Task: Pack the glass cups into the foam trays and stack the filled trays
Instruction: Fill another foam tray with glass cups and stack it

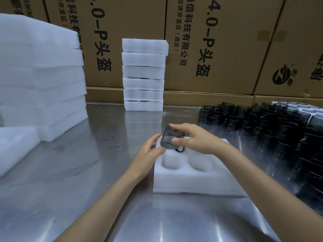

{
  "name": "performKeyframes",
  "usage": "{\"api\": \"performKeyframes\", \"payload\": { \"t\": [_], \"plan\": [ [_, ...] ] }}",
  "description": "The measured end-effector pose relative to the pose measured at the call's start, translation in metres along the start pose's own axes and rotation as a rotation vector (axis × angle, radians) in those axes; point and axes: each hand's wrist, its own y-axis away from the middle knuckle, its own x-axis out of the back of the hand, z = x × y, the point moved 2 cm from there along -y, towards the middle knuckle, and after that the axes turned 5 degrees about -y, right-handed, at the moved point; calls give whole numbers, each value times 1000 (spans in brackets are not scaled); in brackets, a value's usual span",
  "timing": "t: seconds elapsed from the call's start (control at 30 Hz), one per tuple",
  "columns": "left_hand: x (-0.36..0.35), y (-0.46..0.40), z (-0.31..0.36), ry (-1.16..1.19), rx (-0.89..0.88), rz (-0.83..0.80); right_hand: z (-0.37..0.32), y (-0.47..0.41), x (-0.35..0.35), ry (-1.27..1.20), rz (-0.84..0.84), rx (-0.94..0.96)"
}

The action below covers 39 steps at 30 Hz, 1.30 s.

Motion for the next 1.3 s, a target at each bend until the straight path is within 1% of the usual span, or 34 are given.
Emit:
{"api": "performKeyframes", "payload": {
  "t": [0.13, 0.33, 0.4, 0.47, 0.53, 0.6, 0.67, 0.73, 0.8, 1.03, 1.13, 1.2, 1.27, 1.3],
  "plan": [
    [0, 0, -2, -25, 6, -8, 1, 0, 0, 39, -13, -5],
    [0, 1, -2, -14, 0, -53, 1, 1, -6, 110, 32, 1],
    [-1, 2, -3, -19, -18, -63, 3, 4, -6, 76, 26, 2],
    [-1, 3, -3, -46, -52, -53, 4, 8, 0, -46, 64, 18],
    [2, 6, 0, -103, -122, 7, 6, 12, 7, -124, 140, 43],
    [8, 12, 10, -264, -295, 107, 10, 19, 8, -60, 149, 63],
    [15, 17, 17, -424, -460, 165, 15, 27, 1, 54, 81, 82],
    [18, 21, 19, -541, -525, 171, 22, 34, -7, 108, -14, 66],
    [18, 24, 19, -596, -529, 166, 25, 36, -10, 125, -75, 26],
    [13, 24, 21, -584, -499, 268, 17, 36, -12, 268, -128, 7],
    [13, 23, 20, -596, -481, 291, 16, 35, -13, 265, -113, 3],
    [13, 23, 18, -570, -478, 284, 17, 35, -13, 192, -107, -10],
    [13, 22, 15, -512, -449, 247, 20, 34, -9, 121, -46, -1],
    [12, 21, 14, -467, -425, 216, 24, 33, -3, 138, 26, 13]
  ]
}}
